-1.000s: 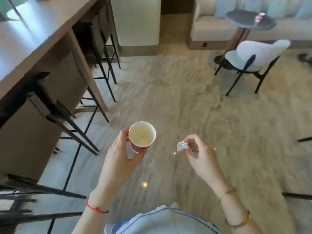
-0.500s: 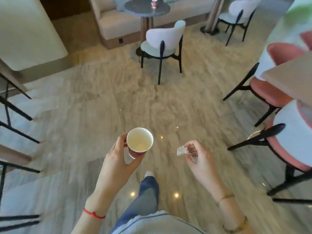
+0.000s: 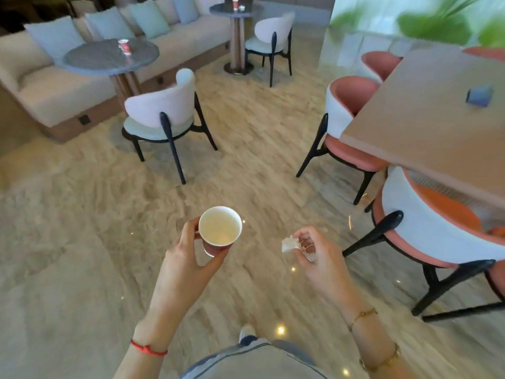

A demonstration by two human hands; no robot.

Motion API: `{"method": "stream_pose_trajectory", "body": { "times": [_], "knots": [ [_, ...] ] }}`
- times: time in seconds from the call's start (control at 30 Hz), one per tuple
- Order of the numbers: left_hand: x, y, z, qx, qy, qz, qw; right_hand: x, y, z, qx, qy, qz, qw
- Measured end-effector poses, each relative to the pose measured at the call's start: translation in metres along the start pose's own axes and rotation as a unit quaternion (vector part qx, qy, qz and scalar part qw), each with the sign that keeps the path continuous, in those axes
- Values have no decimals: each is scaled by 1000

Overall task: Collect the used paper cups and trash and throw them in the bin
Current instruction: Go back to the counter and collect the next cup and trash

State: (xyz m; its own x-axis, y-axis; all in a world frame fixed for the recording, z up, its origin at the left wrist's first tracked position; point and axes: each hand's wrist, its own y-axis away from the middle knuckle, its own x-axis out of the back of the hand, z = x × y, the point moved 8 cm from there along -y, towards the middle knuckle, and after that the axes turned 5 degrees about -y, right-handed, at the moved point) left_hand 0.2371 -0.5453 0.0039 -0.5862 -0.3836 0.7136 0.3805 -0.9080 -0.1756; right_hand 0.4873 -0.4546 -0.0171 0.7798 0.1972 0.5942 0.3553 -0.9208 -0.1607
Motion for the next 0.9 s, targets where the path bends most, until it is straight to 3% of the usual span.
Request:
{"method": "stream_pose_trajectory", "body": {
  "times": [0.33, 0.9],
  "knots": [
    [-70, -212, 15, -33, 6, -63, 997, 15, -179, 73, -89, -12, 71, 993],
    [-186, -615, 52, -15, 1, -31, 999, 57, -611, 165, -66, 3, 32, 997]
  ]
}}
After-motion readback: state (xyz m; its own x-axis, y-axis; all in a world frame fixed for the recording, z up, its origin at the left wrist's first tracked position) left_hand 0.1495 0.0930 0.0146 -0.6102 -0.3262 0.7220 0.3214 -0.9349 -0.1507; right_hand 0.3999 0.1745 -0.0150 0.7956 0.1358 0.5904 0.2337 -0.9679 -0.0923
